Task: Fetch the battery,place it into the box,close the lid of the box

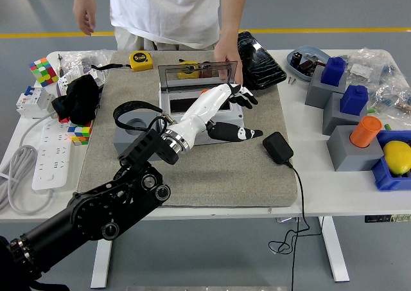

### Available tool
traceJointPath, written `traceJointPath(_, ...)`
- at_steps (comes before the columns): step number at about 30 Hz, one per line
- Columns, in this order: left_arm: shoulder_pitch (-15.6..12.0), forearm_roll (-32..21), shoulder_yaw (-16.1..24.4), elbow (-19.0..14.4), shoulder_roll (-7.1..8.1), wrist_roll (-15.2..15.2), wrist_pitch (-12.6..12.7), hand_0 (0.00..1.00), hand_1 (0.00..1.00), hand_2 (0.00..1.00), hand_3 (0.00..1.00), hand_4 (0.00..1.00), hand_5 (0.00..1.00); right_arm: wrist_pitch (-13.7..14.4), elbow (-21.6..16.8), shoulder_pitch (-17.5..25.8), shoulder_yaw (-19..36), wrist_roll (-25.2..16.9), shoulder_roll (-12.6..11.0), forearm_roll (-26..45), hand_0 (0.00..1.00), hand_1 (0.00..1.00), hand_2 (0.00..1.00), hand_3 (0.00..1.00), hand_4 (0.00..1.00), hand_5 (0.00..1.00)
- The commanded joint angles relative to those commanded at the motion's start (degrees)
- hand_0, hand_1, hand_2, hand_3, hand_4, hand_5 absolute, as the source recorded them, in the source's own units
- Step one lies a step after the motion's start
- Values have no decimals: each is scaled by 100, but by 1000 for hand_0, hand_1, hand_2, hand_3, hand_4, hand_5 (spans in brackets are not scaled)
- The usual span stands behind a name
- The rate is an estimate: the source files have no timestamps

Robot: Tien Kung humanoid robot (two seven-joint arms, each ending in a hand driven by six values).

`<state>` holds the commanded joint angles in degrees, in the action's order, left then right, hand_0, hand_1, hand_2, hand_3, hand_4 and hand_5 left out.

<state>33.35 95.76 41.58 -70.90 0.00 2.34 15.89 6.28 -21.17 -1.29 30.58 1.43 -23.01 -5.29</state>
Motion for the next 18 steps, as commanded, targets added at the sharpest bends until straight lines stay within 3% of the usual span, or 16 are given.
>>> traceJointPath(13,96,194,641,250,97,21,31,619,617,567,574,998,262,2,-2,-3,14,-1,9,-2,545,598,583,540,913,473)
traceJointPath(14,116,217,695,282,103,29,32,714,700,675,674,998,266,3,-3,-4,14,0,8,-3,545,598,583,540,913,473)
traceJointPath(18,224,297,941,461,116,19,60,714,700,675,674,998,266,4,-1,2,8,1,7,3,545,598,583,540,913,473)
